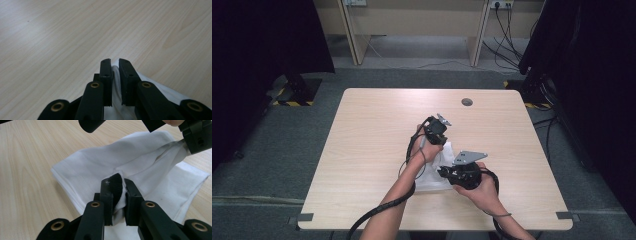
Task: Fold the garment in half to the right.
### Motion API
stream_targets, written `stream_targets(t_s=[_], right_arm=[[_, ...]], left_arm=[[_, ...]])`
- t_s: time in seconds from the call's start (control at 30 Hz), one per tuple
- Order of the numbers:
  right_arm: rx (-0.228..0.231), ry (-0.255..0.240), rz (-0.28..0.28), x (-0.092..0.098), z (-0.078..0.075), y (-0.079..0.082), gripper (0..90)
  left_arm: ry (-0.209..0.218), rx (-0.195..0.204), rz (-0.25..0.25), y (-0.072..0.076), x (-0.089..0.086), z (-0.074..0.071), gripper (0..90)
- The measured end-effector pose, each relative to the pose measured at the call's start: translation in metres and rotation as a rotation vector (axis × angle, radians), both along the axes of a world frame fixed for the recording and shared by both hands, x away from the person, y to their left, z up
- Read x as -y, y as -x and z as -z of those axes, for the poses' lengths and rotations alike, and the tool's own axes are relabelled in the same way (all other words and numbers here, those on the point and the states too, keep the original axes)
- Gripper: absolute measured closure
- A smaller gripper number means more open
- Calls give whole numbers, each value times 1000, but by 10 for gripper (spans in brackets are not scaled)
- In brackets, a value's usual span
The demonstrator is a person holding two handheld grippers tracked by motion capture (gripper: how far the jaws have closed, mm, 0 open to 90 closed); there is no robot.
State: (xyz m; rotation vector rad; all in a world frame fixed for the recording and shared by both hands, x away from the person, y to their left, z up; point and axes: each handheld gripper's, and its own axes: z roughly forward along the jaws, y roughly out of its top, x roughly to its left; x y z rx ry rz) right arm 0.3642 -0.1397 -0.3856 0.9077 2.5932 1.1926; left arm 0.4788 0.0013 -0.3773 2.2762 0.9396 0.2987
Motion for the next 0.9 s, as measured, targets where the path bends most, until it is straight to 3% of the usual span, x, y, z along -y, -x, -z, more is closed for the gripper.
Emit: stream_targets(t_s=[0.9], right_arm=[[-19, 7, 35, 7, 6, 0, 798]], left_arm=[[-6, 3, 16, 0, 10, 8, 808]])
